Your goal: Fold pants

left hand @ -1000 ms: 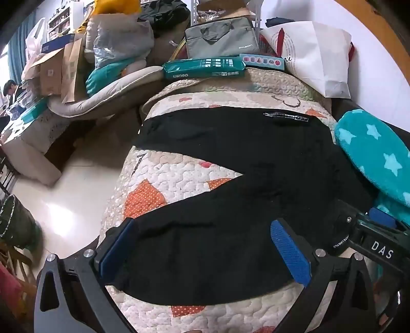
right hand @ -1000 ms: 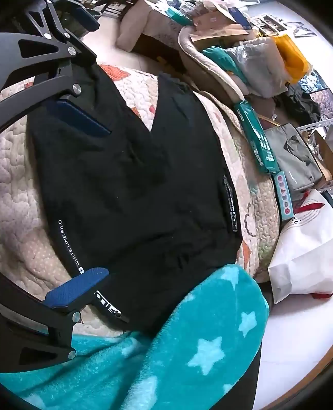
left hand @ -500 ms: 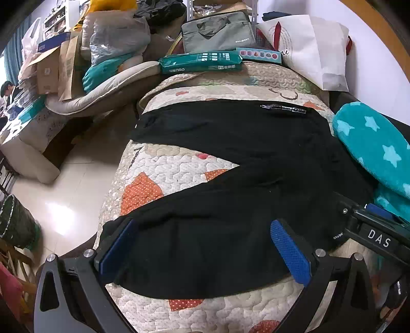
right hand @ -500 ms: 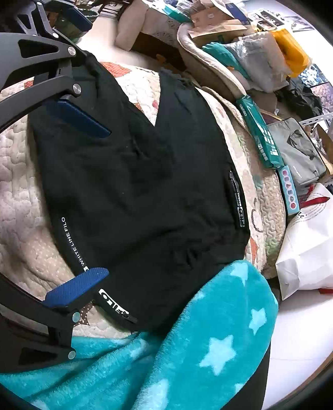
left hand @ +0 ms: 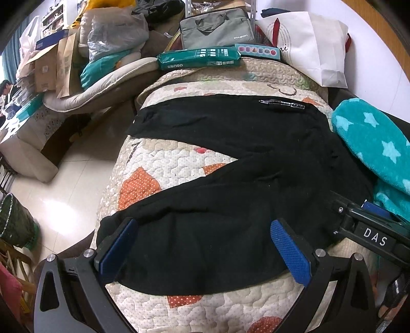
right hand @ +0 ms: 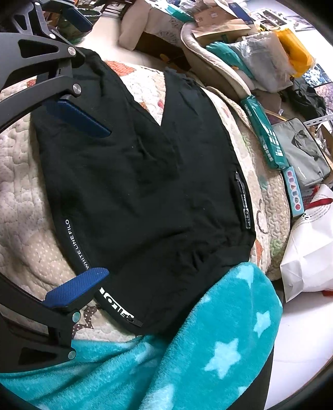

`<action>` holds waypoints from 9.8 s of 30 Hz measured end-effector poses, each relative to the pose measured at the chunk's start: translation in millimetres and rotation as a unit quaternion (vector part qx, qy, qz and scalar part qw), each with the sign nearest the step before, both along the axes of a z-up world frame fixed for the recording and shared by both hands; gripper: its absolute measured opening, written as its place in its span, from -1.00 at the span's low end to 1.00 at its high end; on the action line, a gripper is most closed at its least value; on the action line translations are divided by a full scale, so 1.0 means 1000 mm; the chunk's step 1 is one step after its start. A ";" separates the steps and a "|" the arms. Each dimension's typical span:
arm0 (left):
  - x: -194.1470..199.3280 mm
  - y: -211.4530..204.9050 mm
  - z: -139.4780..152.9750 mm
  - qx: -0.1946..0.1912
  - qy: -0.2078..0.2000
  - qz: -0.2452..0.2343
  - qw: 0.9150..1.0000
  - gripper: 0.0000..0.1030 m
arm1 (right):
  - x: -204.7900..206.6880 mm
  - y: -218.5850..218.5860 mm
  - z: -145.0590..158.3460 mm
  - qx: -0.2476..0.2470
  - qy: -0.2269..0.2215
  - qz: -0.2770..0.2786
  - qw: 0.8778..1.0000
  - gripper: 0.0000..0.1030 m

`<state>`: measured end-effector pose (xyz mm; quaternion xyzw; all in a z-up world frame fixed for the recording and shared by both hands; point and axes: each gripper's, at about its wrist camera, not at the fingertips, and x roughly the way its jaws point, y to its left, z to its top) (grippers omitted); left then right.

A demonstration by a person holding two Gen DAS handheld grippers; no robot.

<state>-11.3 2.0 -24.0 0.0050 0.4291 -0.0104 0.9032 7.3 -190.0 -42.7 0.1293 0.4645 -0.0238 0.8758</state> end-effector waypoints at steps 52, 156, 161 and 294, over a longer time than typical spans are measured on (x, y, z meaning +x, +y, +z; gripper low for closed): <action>0.008 0.009 -0.029 -0.009 0.054 0.017 0.998 1.00 | -0.001 0.015 -0.012 -0.011 0.023 0.023 0.999 1.00; 0.360 0.081 -0.065 0.041 0.123 -0.217 0.967 -0.78 | 0.342 -0.025 -0.045 -0.104 0.075 0.318 0.939 -0.16; 0.342 0.081 -0.056 0.045 0.100 -0.198 0.974 -0.81 | 0.323 -0.025 -0.032 -0.093 0.071 0.305 0.945 -0.81; 0.032 0.258 -0.126 -0.394 0.096 0.191 0.894 0.02 | 0.165 0.392 -0.013 0.041 0.091 0.442 0.891 0.14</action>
